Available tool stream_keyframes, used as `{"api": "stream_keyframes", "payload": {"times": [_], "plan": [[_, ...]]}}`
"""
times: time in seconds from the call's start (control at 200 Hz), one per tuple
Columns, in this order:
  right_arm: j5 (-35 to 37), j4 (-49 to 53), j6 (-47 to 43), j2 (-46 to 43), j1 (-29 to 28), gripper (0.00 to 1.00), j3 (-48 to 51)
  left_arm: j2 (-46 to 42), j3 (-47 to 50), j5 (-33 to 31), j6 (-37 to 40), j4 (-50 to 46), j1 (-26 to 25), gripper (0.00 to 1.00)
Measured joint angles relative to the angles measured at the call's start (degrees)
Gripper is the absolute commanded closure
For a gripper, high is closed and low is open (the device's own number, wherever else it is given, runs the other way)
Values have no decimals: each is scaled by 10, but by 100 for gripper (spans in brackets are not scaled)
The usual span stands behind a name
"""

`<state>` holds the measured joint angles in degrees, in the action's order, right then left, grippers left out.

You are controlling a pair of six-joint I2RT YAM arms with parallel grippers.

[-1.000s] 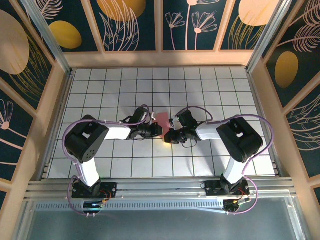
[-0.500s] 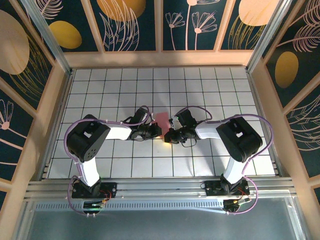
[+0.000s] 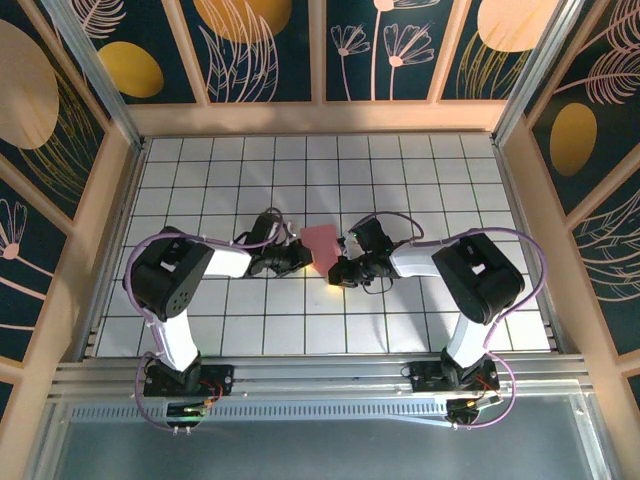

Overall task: Fold a paper plane with a square sheet of paper (fold left side to right side)
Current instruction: Third fold the triangle at the center of the table.

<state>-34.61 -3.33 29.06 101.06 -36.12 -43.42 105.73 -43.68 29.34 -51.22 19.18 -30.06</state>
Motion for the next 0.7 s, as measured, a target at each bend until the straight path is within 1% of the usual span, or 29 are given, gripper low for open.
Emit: {"api": "stream_keyframes", "payload": {"times": [0.125,0.22,0.385,0.47,0.531,0.701], "plan": [[0,1,0,0,0,100,0,-6,0,-5,15,-13,30,95],[0,2,0,0,0,100,-1,-16,0,-26,29,-28,49,95],[-1,3,0,0,0,100,-2,-70,13,-62,51,-62,59,95],[-1,5,0,0,0,100,-3,-104,16,-62,58,-68,46,95],[-1,5,0,0,0,100,-3,-116,14,-61,60,-68,26,95],[-2,4,0,1,0,100,-3,-93,0,-52,55,-63,-47,95]]}}
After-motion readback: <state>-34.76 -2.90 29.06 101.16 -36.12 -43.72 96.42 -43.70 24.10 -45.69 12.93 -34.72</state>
